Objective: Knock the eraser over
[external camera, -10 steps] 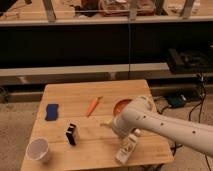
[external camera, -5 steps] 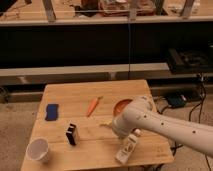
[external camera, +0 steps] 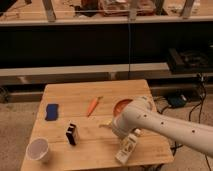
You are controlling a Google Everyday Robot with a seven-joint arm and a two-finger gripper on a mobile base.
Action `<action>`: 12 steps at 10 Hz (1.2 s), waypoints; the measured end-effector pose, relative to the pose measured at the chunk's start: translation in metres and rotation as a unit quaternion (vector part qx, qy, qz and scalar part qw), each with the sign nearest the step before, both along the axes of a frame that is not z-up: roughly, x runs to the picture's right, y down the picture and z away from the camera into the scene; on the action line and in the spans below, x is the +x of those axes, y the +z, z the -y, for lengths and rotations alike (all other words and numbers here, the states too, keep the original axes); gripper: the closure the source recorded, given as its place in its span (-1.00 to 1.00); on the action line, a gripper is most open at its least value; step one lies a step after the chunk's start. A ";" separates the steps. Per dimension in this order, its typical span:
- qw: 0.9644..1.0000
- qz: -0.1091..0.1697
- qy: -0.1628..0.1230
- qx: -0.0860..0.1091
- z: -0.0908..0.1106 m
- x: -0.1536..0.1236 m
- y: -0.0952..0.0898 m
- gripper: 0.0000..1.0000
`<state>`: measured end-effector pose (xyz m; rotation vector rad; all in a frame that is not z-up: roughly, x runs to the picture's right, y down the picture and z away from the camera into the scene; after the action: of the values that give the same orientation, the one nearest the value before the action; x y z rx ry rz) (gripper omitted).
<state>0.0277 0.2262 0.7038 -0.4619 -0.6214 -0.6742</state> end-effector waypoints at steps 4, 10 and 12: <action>1.000 0.009 -0.001 -0.004 -0.002 -0.002 0.001 -0.60; 1.000 0.026 -0.005 -0.013 -0.005 -0.010 0.003 -0.60; 0.999 0.032 -0.007 -0.015 -0.006 -0.015 0.004 -0.60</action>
<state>0.0130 0.2327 0.7078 -0.4745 -0.6913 -0.6956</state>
